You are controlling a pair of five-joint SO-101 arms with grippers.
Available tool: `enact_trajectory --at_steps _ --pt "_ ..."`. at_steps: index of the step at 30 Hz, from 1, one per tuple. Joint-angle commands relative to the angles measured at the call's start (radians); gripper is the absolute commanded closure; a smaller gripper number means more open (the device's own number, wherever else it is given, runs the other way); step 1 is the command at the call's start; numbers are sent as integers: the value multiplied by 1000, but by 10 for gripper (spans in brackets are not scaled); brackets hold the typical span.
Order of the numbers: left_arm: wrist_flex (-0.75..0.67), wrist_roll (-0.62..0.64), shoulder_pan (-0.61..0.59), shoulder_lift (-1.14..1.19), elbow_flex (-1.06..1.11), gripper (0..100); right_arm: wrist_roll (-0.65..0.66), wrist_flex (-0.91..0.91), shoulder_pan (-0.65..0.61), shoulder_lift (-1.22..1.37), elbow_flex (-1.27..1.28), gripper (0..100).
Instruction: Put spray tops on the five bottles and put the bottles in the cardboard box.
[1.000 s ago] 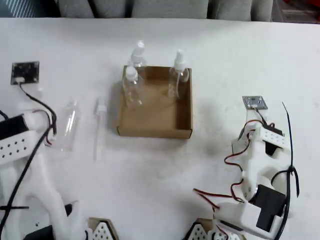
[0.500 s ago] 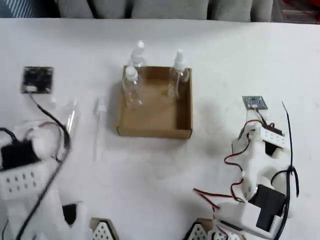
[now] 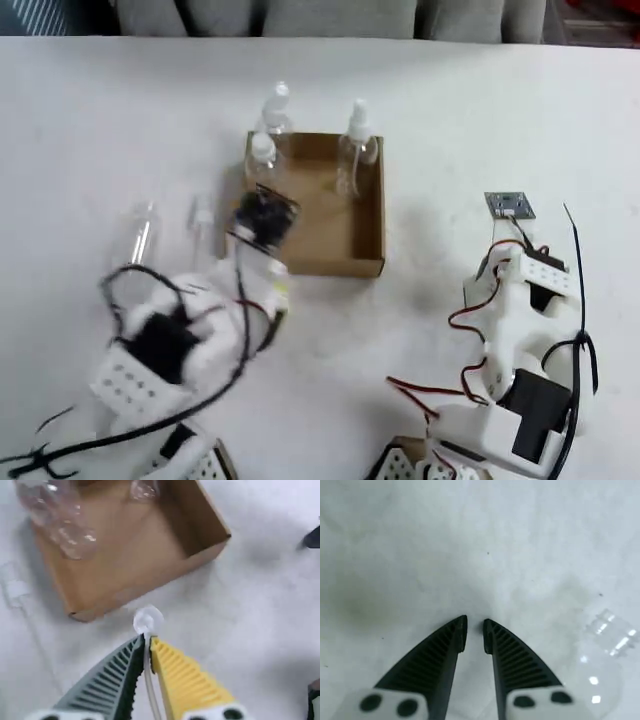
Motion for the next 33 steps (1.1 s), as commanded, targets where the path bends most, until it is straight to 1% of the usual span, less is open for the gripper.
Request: enact_trajectory --at_steps 1,3,5,10,12,15,18,20,23,30,33 --pt "-265 57 128 -22 199 980 -9 -18 -18 2 0 964" --pt "-327 60 148 -24 261 980 -9 -18 -18 2 0 964" --pt "-356 58 151 -19 298 980 -9 -18 -18 2 0 964" --pt "-361 52 151 -19 351 969 -8 -18 -19 2 0 963" --pt "-359 52 151 -19 365 919 -8 -18 -19 2 0 963" --pt "-333 52 148 -25 373 810 -8 -18 -19 2 0 963" --pt "-279 52 145 -25 367 729 -9 -18 -19 2 0 962" --pt "-256 52 143 -25 361 710 -9 -18 -19 2 0 964" --pt "-180 -6 143 -27 310 710 -9 -18 -18 2 0 964" --pt "95 -157 143 -27 109 707 -11 -16 -19 2 0 964" --pt "222 -224 143 -27 -12 706 -41 -18 -19 2 0 961"
